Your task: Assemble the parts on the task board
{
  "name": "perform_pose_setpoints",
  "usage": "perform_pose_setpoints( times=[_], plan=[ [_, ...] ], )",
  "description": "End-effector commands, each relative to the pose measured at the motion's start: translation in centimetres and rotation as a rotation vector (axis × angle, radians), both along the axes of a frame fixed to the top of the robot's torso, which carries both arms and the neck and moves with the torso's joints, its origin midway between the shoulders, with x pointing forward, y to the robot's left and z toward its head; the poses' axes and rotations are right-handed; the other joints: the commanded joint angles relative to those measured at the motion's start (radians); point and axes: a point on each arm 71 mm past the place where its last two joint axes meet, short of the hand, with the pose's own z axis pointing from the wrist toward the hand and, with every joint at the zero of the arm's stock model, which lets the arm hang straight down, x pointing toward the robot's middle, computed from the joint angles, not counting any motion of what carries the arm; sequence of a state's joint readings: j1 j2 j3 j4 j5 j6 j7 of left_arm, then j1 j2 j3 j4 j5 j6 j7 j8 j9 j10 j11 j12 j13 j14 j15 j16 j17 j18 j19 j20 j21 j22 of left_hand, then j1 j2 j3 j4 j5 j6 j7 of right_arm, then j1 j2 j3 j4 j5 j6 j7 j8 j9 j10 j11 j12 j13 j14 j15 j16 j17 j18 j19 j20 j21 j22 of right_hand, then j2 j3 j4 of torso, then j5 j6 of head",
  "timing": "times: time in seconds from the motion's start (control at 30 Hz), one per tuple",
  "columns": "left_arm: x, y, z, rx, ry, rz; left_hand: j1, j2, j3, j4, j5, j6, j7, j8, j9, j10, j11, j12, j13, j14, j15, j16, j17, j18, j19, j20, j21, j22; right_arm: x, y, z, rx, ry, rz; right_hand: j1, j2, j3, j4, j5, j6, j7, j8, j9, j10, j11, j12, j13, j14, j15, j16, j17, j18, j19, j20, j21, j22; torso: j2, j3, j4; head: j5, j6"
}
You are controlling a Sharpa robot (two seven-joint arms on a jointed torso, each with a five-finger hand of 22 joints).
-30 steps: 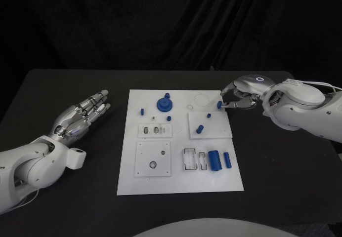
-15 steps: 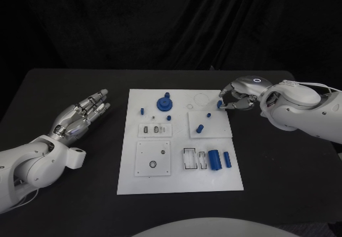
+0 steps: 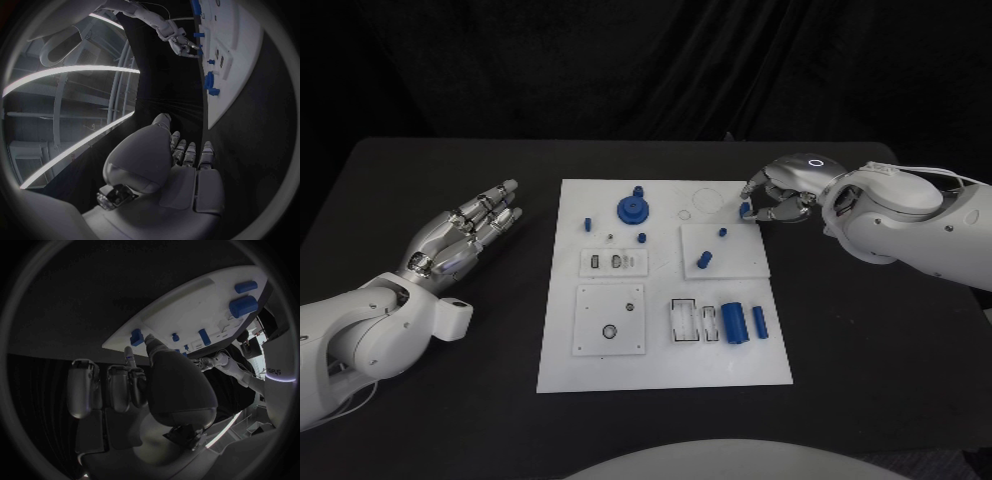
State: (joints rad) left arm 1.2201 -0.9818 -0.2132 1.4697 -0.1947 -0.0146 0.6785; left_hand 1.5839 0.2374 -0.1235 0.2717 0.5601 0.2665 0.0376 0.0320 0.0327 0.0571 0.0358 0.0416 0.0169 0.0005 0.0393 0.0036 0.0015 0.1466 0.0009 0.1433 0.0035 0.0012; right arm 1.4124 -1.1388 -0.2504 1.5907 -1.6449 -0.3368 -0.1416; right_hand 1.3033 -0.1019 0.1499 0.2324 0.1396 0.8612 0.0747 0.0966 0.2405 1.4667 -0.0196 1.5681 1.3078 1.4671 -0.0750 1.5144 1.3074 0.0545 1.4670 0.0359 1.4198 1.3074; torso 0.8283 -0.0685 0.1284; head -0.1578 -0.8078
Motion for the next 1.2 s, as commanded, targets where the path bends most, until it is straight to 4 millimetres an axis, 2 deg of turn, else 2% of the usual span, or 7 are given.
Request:
perform_pose_setpoints(
  times=[0.03,0.1,0.33,0.67,0.8,0.93,1.2],
  plan=[
    [-0.24,-0.07,1.07,-0.085,-0.121,-0.020,0.002,-0.009,0.005,0.000,0.005,0.002,0.000,0.002,0.001,0.001,0.004,-0.004,0.000,0.000,0.009,-0.004,-0.002,0.019,-0.001,0.005,-0.003,-0.001,0.08,-0.11,-0.21,-0.007,0.007,-0.021,0.013,0.000,0.001,0.005,0.028,0.008,0.001,0.006,0.010,0.104,0.005,0.003,0.263,0.088,-0.001,-0.007,0.204,-0.011,0.019,0.000,-0.009,0.174,0.001,0.0005,-0.0012,0.001,0.000],
    [-0.23,-0.06,1.06,-0.085,-0.119,-0.020,0.002,-0.009,0.005,0.000,0.005,0.002,0.000,0.002,0.001,0.001,0.004,-0.004,0.000,0.000,0.009,-0.004,-0.002,0.019,-0.001,0.005,-0.003,-0.001,0.13,-0.08,-0.27,-0.008,0.009,-0.021,0.019,0.000,0.001,0.004,0.047,0.011,0.001,0.008,0.017,0.104,0.005,0.003,0.263,0.087,-0.001,-0.008,0.204,-0.011,0.019,0.000,-0.010,0.174,0.000,0.0006,-0.0012,0.002,-0.001],
    [-0.20,-0.06,1.02,-0.084,-0.115,-0.023,0.003,-0.008,0.008,-0.002,0.005,0.003,0.009,0.003,0.002,0.003,0.011,-0.003,0.000,0.000,0.012,-0.004,-0.002,0.019,-0.001,0.008,-0.003,-0.001,0.29,0.02,-0.48,-0.010,0.013,-0.021,0.031,0.003,0.002,0.000,0.072,0.030,0.000,0.022,0.040,0.104,0.004,0.003,0.263,0.087,-0.002,-0.012,0.201,-0.011,0.018,-0.001,-0.014,0.173,0.001,0.0008,-0.0015,0.003,-0.002],
    [-0.15,-0.07,0.97,-0.084,-0.112,-0.026,0.003,-0.008,0.008,-0.002,0.005,0.003,0.010,0.003,0.002,0.004,0.012,-0.002,0.000,0.000,0.012,-0.004,-0.002,0.020,-0.001,0.008,-0.003,-0.001,0.35,0.19,-0.62,-0.008,0.010,-0.015,0.049,0.009,0.002,-0.015,0.124,0.063,-0.005,0.065,0.100,0.104,-0.001,0.003,0.263,0.087,-0.005,-0.013,0.199,-0.010,0.019,-0.004,-0.018,0.175,0.000,0.0000,-0.0005,0.002,-0.005],
    [-0.14,-0.04,0.96,-0.084,-0.112,-0.025,0.003,-0.008,0.009,-0.002,0.005,0.003,0.011,0.003,0.001,0.004,0.013,-0.002,0.000,0.000,0.012,-0.004,-0.002,0.020,-0.001,0.009,-0.003,-0.001,0.35,0.24,-0.53,0.000,-0.003,-0.008,0.060,0.019,0.004,-0.027,0.154,0.084,-0.022,0.107,0.145,0.104,-0.012,0.003,0.263,0.087,-0.013,-0.013,0.200,-0.010,0.020,-0.010,-0.018,0.177,0.000,-0.0001,-0.0006,0.003,-0.005],
    [-0.13,-0.02,0.95,-0.083,-0.111,-0.025,0.003,-0.008,0.009,-0.002,0.005,0.003,0.011,0.003,0.001,0.004,0.013,-0.002,0.000,0.000,0.012,-0.004,-0.002,0.020,-0.001,0.009,-0.003,-0.001,0.32,0.33,-0.38,0.011,-0.024,0.002,0.064,0.027,0.006,-0.032,0.163,0.094,-0.037,0.131,0.171,0.104,-0.024,0.003,0.263,0.087,-0.023,-0.012,0.201,-0.010,0.021,-0.018,-0.019,0.178,0.000,-0.0001,-0.0007,0.004,-0.006],
    [-0.17,0.10,0.95,-0.082,-0.111,-0.023,0.003,-0.008,0.009,-0.002,0.005,0.003,0.011,0.003,0.001,0.004,0.013,-0.002,0.000,0.000,0.012,-0.004,-0.002,0.020,-0.001,0.009,-0.003,-0.001,-0.11,0.77,0.14,0.048,-0.078,0.030,0.064,0.035,0.009,-0.034,0.194,0.112,-0.046,0.160,0.201,0.104,-0.033,0.003,0.263,0.088,-0.031,-0.012,0.201,-0.011,0.023,-0.027,-0.017,0.181,0.000,-0.0003,-0.0015,0.008,-0.007]
  ],
)
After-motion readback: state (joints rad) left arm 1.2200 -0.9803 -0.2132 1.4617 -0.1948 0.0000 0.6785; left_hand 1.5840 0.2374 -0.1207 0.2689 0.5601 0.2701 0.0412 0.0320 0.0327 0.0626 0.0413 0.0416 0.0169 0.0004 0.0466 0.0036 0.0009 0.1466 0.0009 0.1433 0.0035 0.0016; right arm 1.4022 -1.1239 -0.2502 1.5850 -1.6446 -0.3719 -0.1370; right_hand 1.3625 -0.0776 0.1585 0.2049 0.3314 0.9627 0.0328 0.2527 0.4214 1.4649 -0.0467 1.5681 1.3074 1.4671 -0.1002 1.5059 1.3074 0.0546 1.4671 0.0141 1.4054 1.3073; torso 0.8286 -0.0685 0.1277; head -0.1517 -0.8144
